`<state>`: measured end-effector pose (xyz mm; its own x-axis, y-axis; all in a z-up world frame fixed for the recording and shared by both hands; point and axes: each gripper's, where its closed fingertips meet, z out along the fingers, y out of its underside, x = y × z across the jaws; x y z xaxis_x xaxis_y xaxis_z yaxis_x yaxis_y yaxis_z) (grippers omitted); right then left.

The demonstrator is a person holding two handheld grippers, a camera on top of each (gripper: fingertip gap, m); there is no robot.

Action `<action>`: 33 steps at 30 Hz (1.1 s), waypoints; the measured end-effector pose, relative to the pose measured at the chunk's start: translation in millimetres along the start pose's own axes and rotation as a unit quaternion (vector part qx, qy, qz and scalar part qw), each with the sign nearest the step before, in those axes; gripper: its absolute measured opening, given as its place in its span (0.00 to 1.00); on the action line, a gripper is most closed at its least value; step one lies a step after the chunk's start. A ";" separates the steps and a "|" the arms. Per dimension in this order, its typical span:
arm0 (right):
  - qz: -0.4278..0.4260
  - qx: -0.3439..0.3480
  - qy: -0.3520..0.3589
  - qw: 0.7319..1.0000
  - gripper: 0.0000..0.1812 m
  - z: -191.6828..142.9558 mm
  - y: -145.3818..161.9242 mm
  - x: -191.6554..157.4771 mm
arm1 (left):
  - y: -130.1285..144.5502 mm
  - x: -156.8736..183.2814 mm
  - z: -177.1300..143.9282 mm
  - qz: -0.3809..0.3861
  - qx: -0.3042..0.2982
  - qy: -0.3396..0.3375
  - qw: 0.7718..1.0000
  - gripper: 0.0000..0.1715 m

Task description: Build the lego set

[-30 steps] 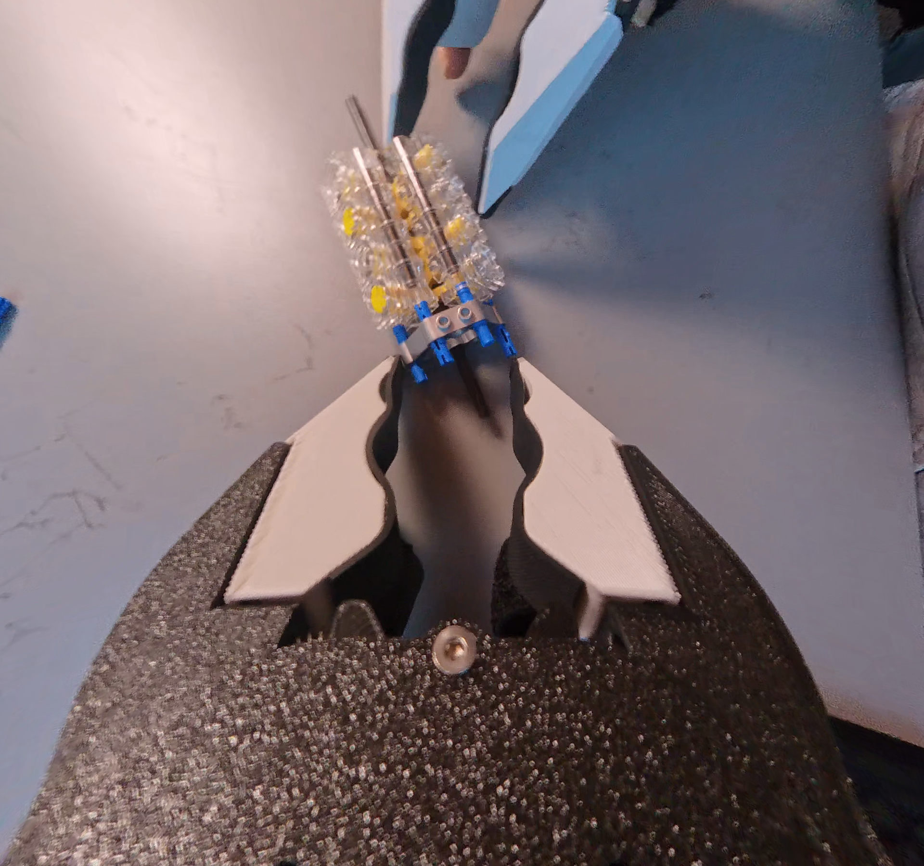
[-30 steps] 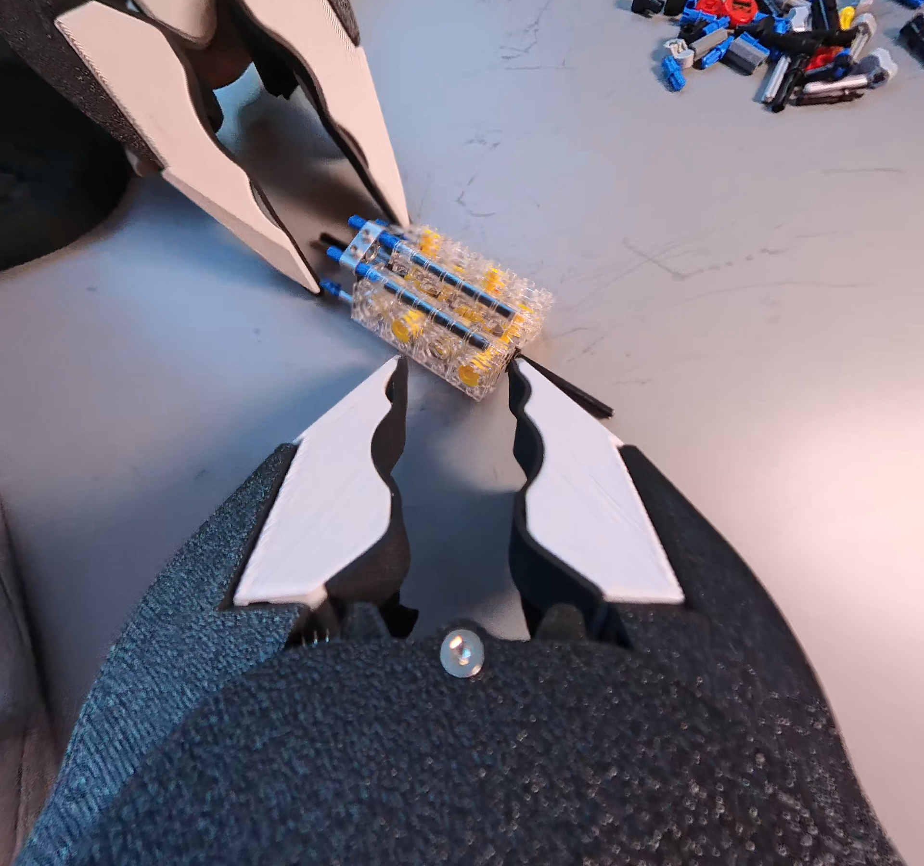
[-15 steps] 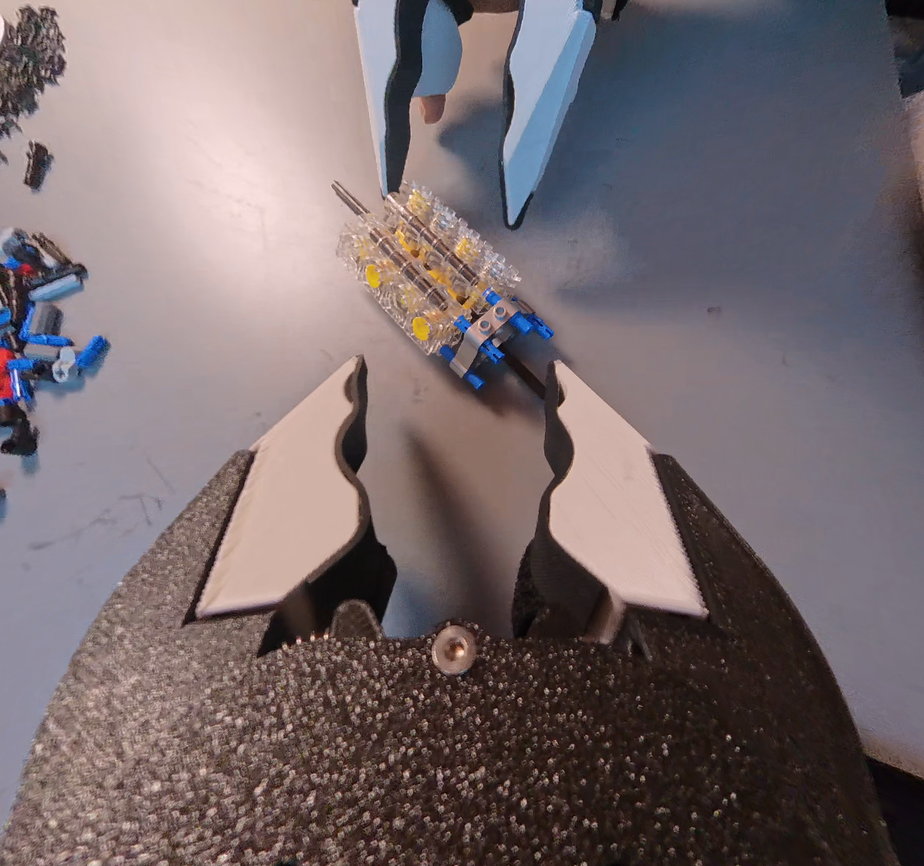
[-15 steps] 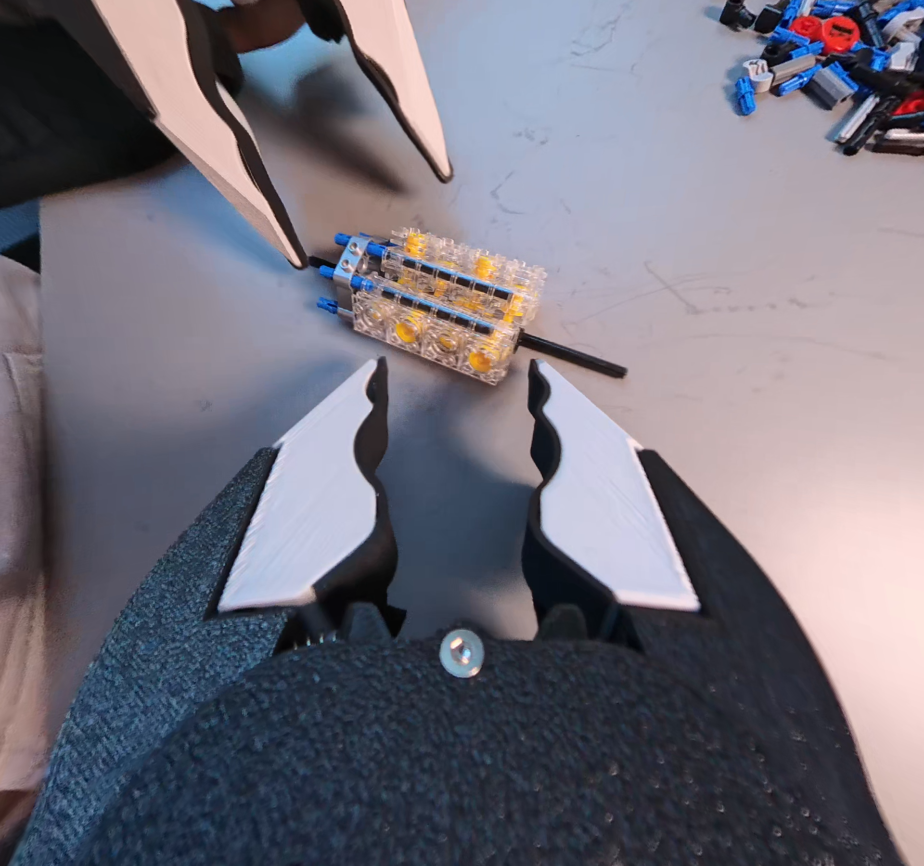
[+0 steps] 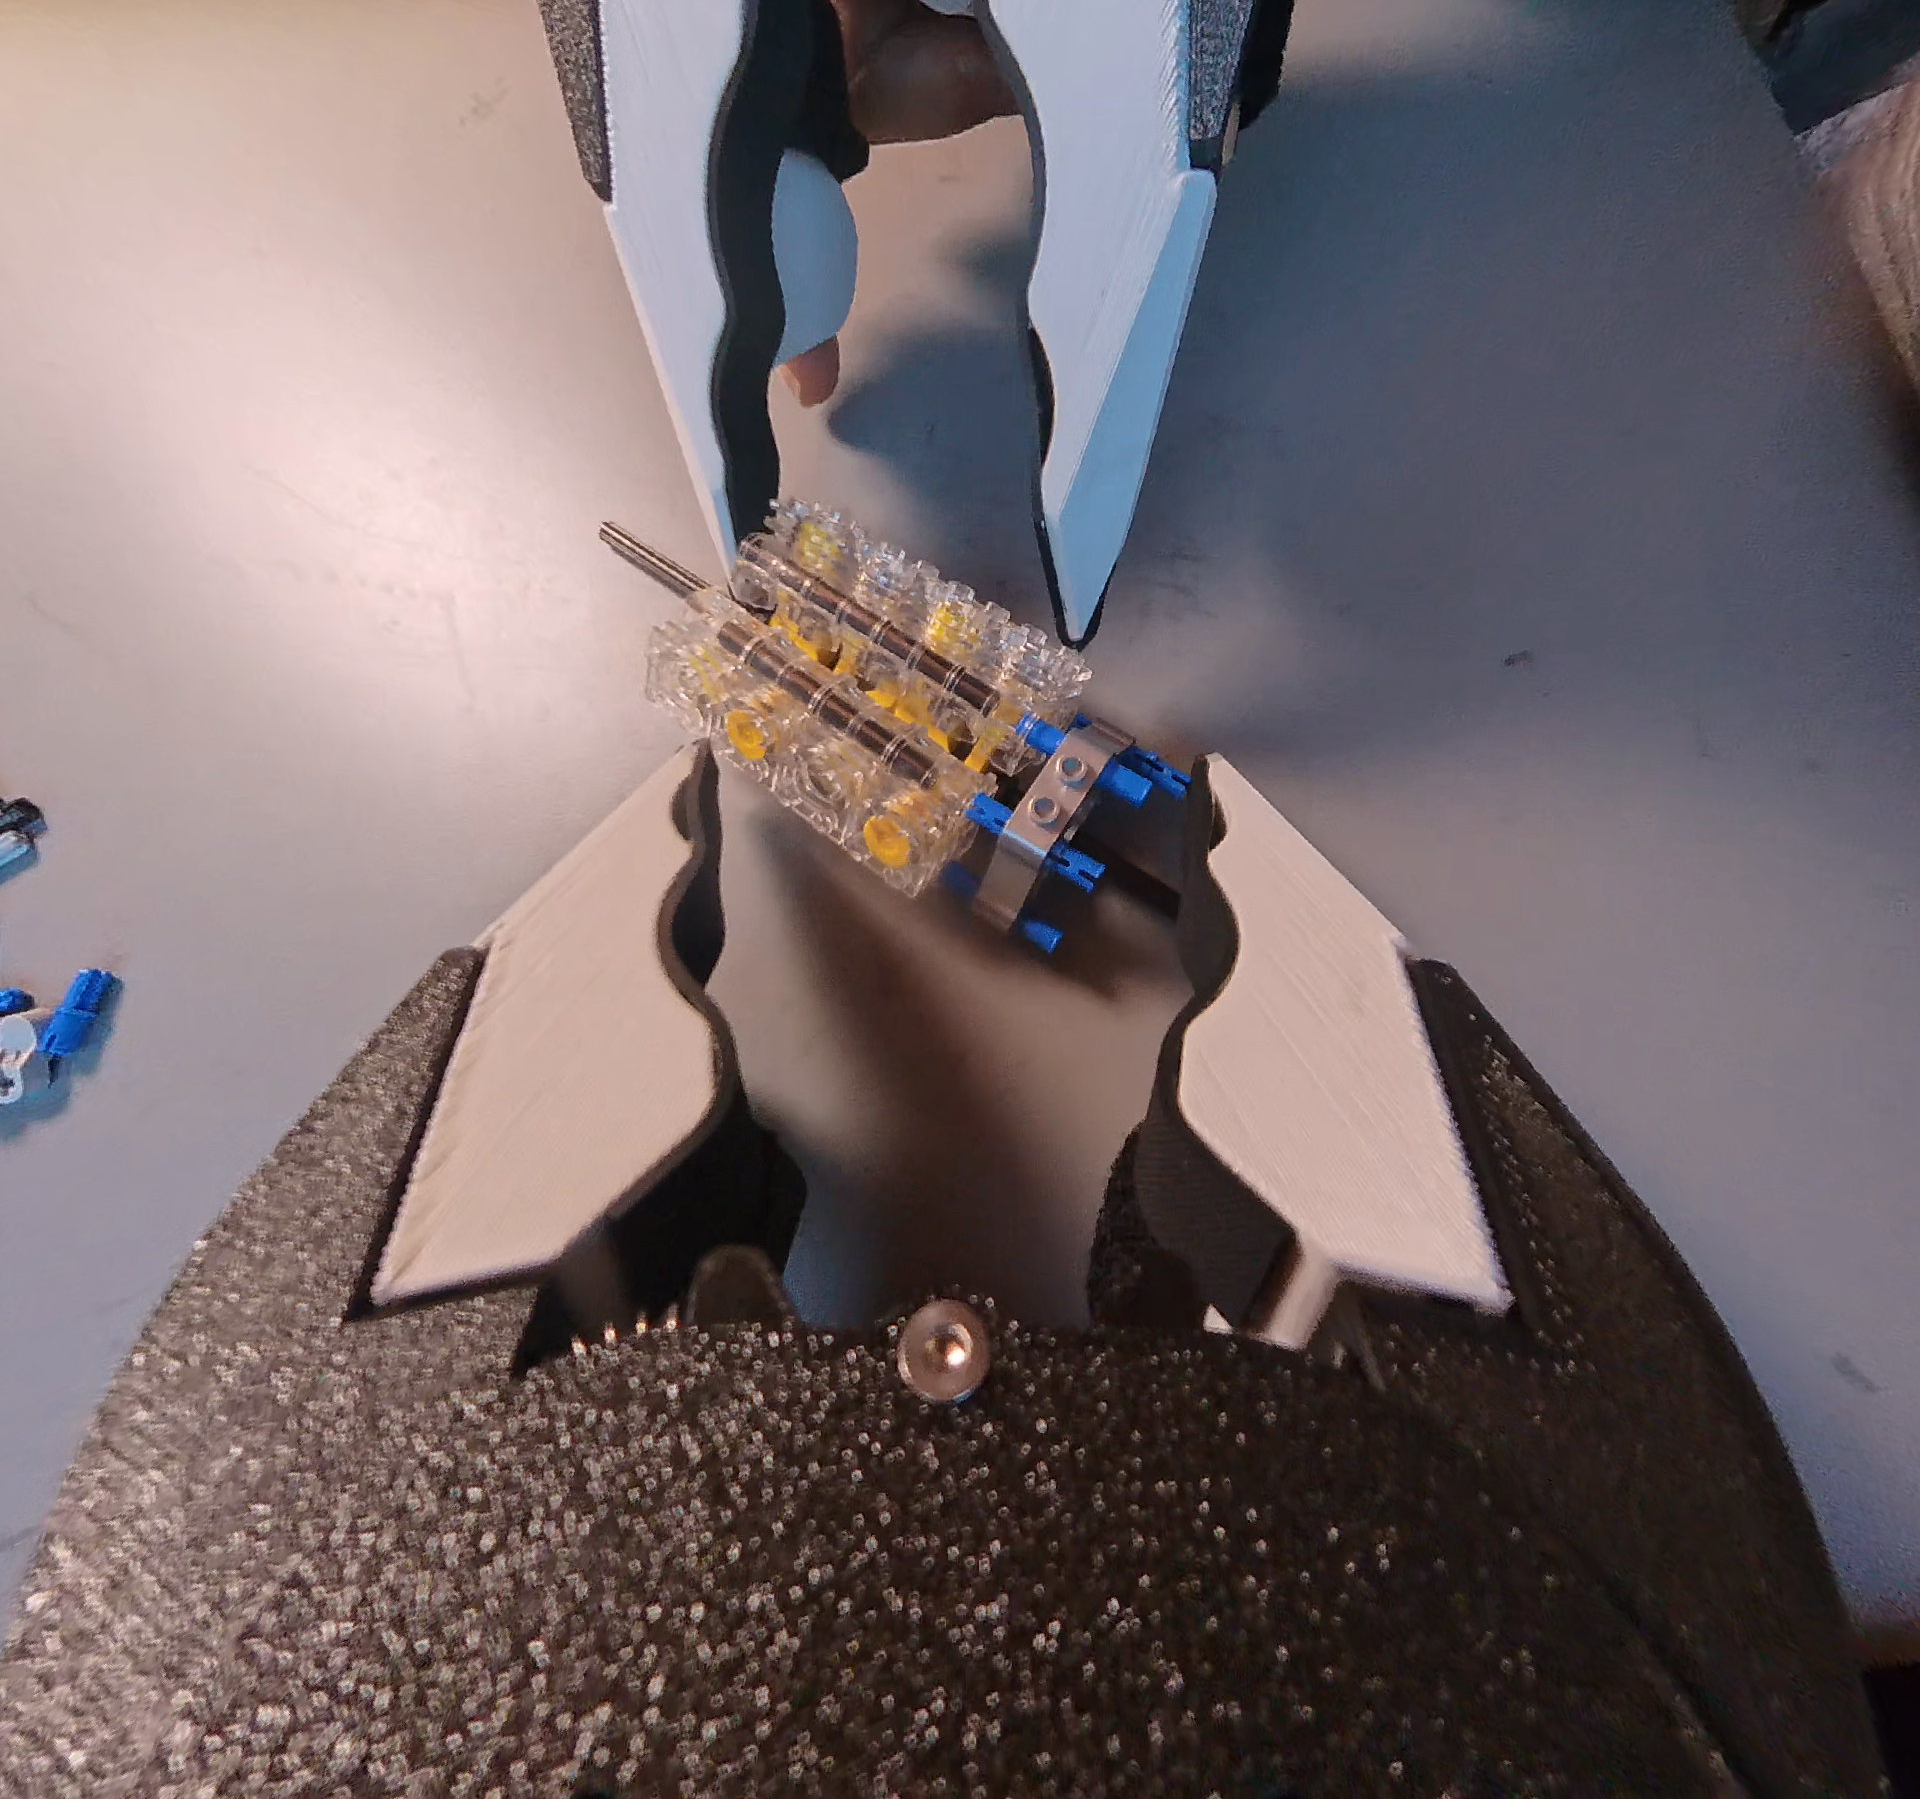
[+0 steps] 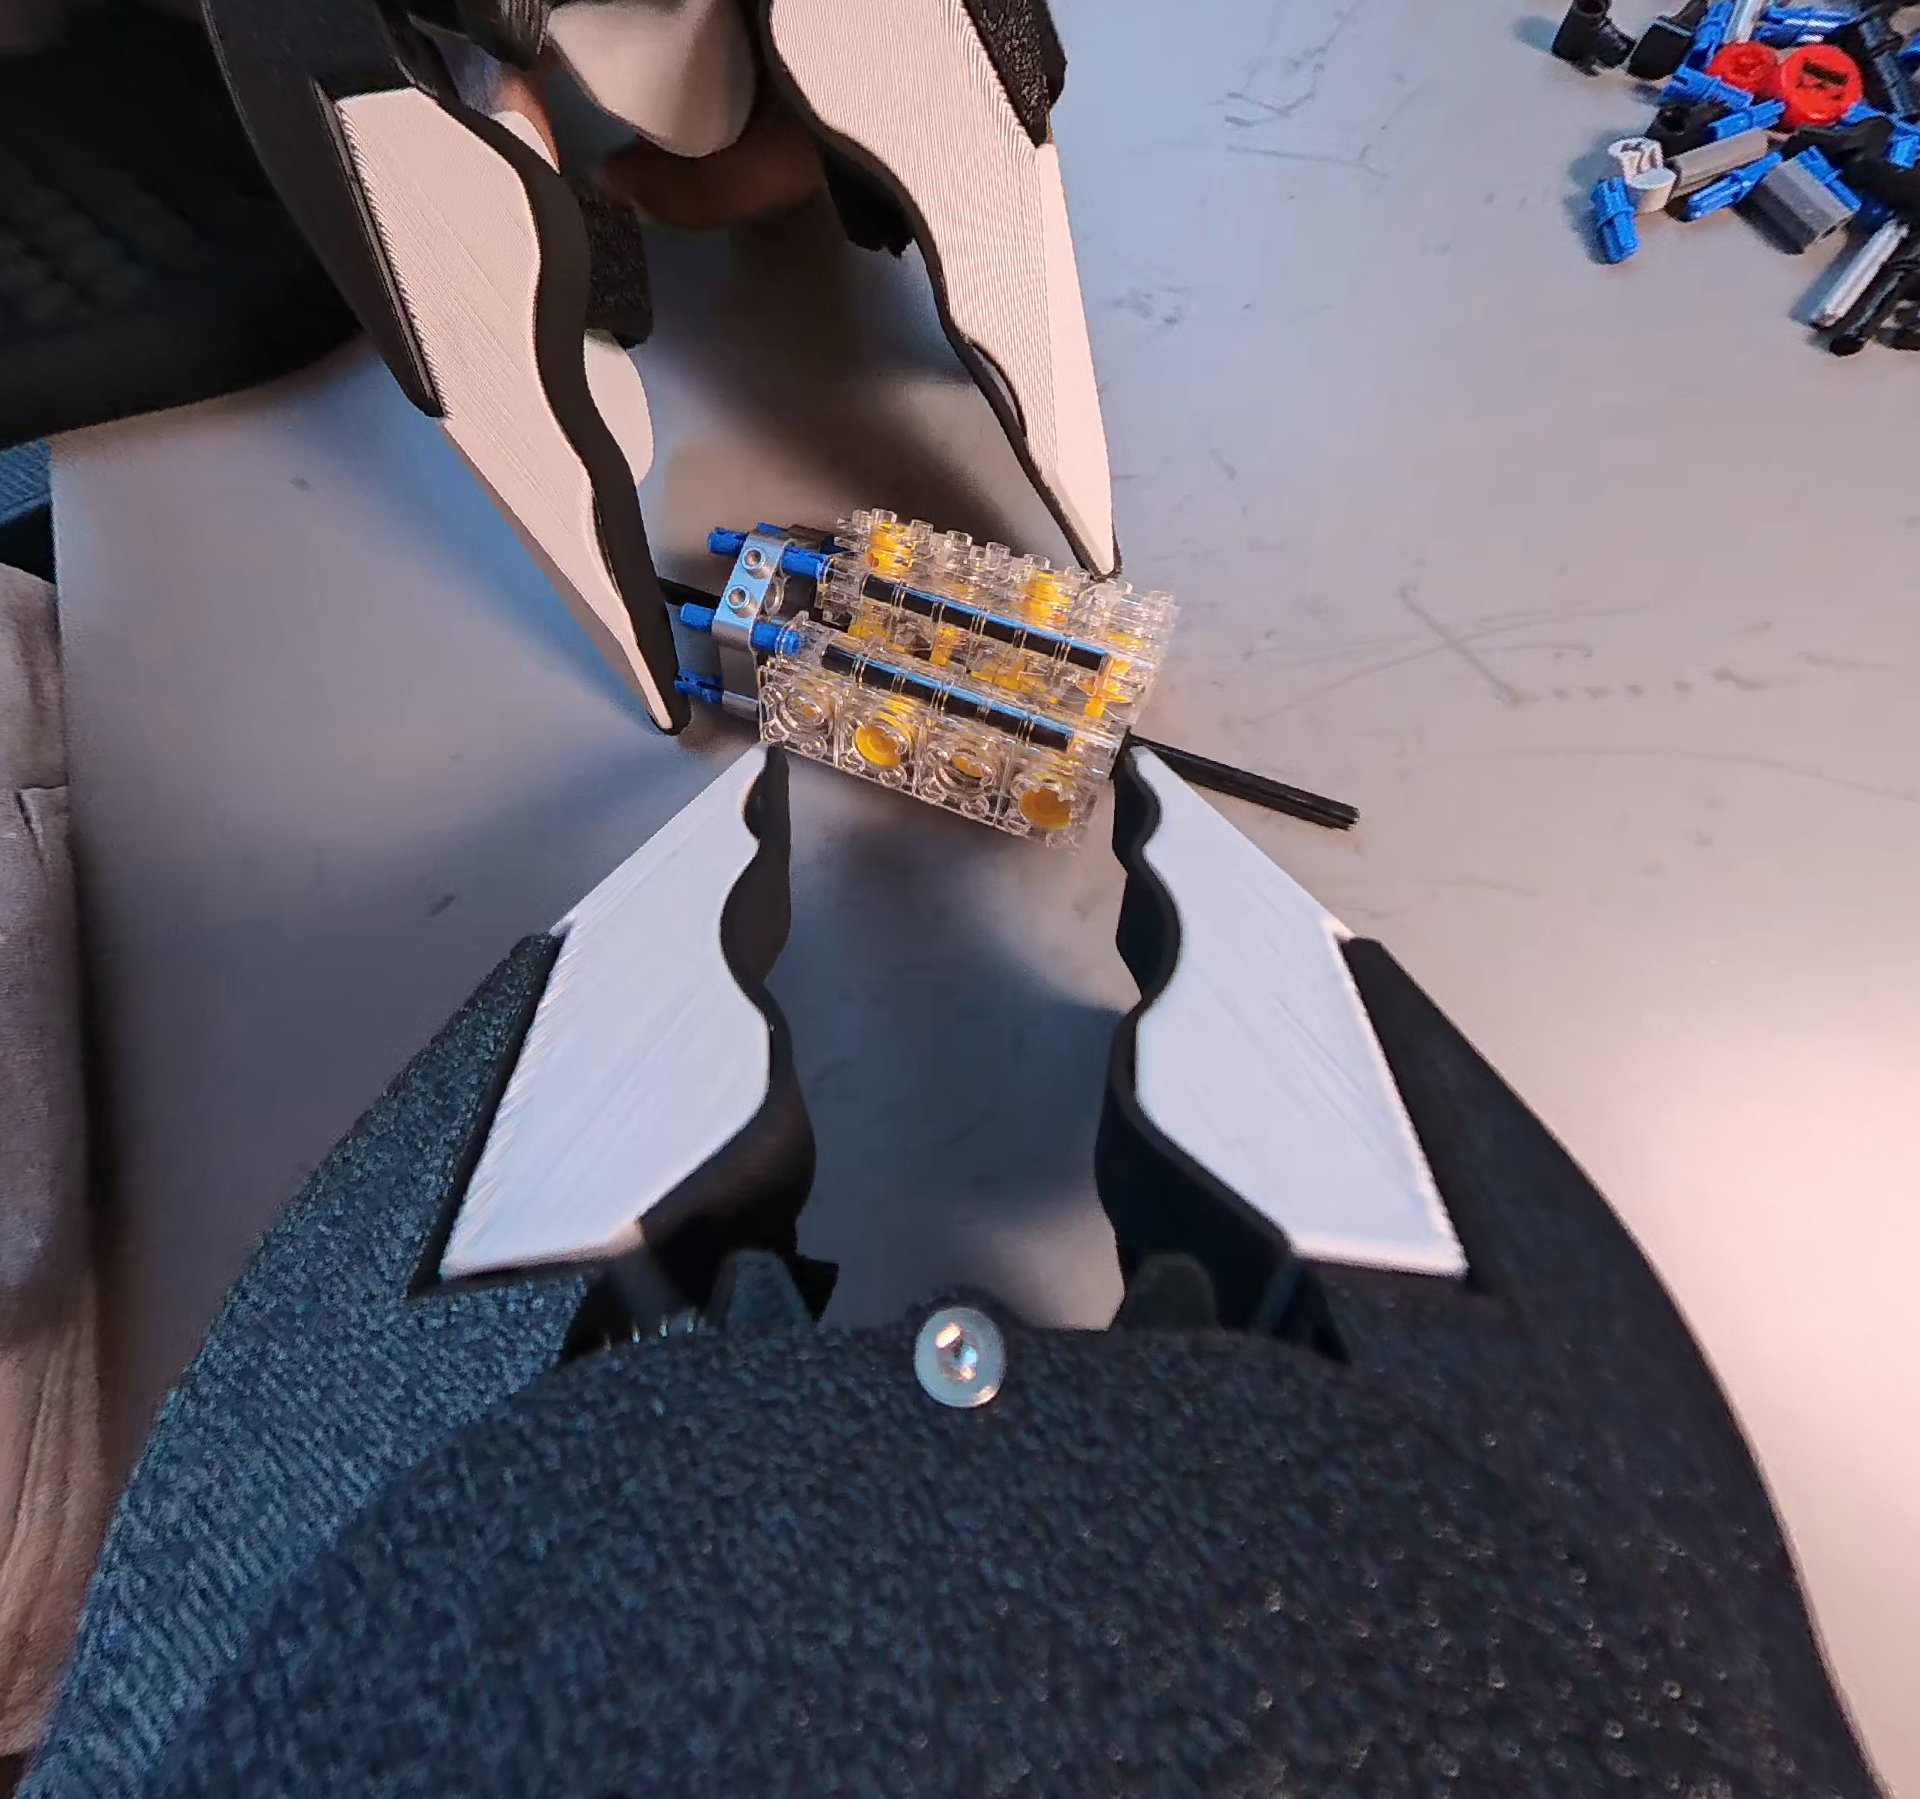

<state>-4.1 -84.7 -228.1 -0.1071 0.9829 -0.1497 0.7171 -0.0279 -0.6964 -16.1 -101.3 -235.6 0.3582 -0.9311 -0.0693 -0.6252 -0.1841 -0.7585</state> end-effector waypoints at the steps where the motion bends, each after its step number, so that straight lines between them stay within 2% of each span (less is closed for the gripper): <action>1: -0.001 0.000 -0.003 1.000 0.33 -0.1 0.0 0.4 | 0.0 0.0 0.0 0.000 0.001 0.000 1.000 0.51; 27: -0.060 0.007 0.053 0.997 0.26 1.3 3.8 0.7 | 0.2 2.1 3.2 0.019 -0.001 0.055 0.998 0.49; 33: -0.041 0.013 0.064 0.997 0.26 1.4 4.4 2.6 | -0.2 0.4 2.9 0.016 -0.001 0.049 0.999 0.50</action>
<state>-2.2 -82.6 -232.5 -0.0750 0.9972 -0.0024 0.6917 0.0503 -0.7204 -13.8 -100.7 -237.4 0.2690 -0.9627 -0.0304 -0.6361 -0.1538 -0.7561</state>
